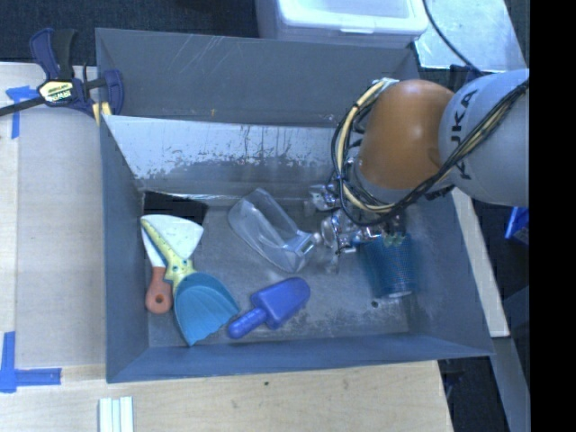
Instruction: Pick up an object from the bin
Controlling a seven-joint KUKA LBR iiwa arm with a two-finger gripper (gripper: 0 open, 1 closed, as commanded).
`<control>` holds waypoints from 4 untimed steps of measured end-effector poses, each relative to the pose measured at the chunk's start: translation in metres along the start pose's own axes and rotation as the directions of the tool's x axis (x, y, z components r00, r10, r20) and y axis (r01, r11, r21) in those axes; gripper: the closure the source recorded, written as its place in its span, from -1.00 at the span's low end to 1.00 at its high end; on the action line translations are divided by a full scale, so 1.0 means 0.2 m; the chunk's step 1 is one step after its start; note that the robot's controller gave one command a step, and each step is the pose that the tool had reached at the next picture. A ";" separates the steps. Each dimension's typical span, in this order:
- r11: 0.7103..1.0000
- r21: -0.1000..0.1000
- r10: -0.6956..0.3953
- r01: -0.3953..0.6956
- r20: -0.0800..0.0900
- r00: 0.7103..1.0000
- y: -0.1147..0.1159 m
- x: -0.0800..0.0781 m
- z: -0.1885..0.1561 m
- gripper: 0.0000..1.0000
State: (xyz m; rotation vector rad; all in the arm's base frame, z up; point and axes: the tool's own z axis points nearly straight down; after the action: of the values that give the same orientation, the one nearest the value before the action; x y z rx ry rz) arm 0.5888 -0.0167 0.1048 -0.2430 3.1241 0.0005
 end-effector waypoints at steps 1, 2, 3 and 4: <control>0.989 0.001 0.145 -0.145 -0.001 0.989 0.09 0.03 -0.06 -1.00; 0.999 0.001 -0.055 0.055 0.006 0.998 0.08 0.00 -0.03 -1.00; 0.995 0.003 -0.103 0.103 0.006 0.995 0.06 0.00 0.14 1.00; 0.995 0.003 -0.102 0.102 0.006 0.995 0.06 0.00 0.14 1.00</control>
Offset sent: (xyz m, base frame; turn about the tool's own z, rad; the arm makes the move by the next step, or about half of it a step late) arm 0.0203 -0.0077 -0.0348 0.1566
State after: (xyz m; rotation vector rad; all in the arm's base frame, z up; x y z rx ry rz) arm 0.5882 -0.0056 0.0763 -0.4018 3.1008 -0.0037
